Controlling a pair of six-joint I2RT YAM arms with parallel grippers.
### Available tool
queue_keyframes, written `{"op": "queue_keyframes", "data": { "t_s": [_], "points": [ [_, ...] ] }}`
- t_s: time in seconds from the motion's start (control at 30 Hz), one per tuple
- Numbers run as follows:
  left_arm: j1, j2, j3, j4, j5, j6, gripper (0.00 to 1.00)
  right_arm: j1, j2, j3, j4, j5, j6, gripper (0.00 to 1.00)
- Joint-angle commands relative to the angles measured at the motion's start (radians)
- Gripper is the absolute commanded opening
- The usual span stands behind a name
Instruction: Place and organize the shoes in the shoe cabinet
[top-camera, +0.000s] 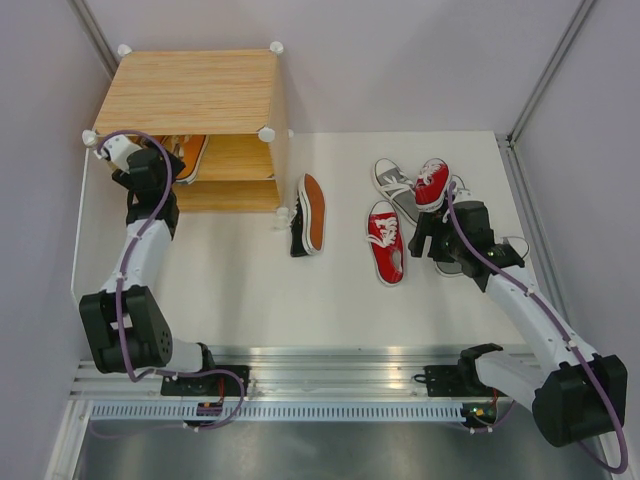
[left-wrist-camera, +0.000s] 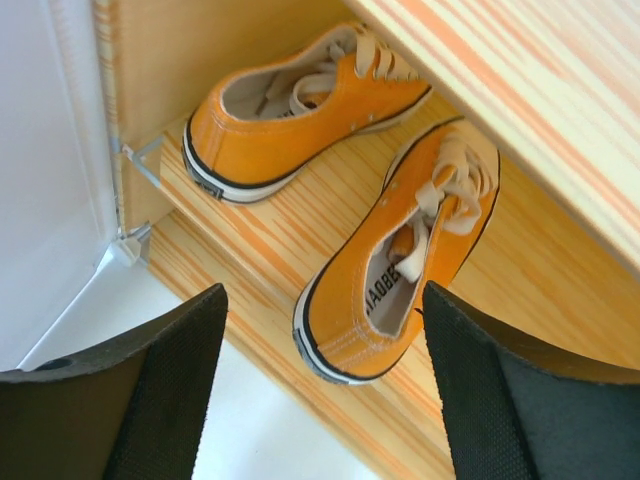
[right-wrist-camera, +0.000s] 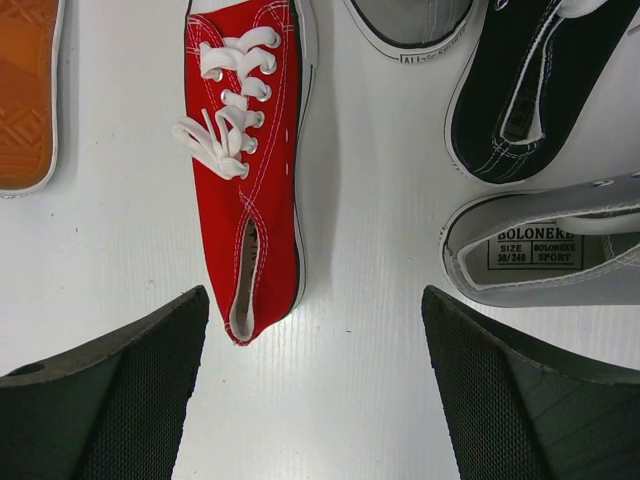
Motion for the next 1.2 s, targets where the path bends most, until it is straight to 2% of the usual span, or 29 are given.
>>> {"op": "queue_keyframes", "data": {
  "t_s": [0.0, 0.27, 0.5, 0.73, 0.9, 0.93, 1.03, 1.17],
  "points": [
    [-0.008, 0.014, 0.05, -0.037, 0.037, 0.113, 0.79, 0.005, -0.018, 0.005, 0.043, -0.018, 0.007, 0.91],
    [-0.014, 0.129, 0.11, 0.041, 0.015, 0.163, 0.74, 0.007, -0.016, 0.005, 0.043, -0.02, 0.007, 0.91],
    [-0.028, 0.176, 0.13, 0.043, 0.021, 0.145, 0.72, 0.008, -0.016, 0.006, 0.035, -0.005, 0.007, 0.91],
    [-0.043, 0.194, 0.122, 0.038, 0.001, 0.128, 0.61, 0.008, -0.007, 0.005, 0.035, 0.011, 0.007, 0.91],
    [-0.051, 0.209, 0.13, 0.043, 0.003, 0.105, 0.4, 0.008, -0.005, 0.006, 0.037, 0.014, 0.007, 0.91],
    [-0.051, 0.211, 0.129, 0.059, -0.002, 0.102, 0.21, 0.008, -0.002, 0.005, 0.038, 0.008, 0.007, 0.91],
    [-0.054, 0.205, 0.113, 0.104, -0.035, 0.078, 0.04, 0.008, -0.001, -0.001, 0.049, -0.003, 0.009, 0.91],
    [-0.054, 0.194, 0.11, 0.151, -0.139, -0.003, 0.02, 0.008, 0.004, 0.003, 0.048, -0.005, 0.004, 0.91]
  ]
}}
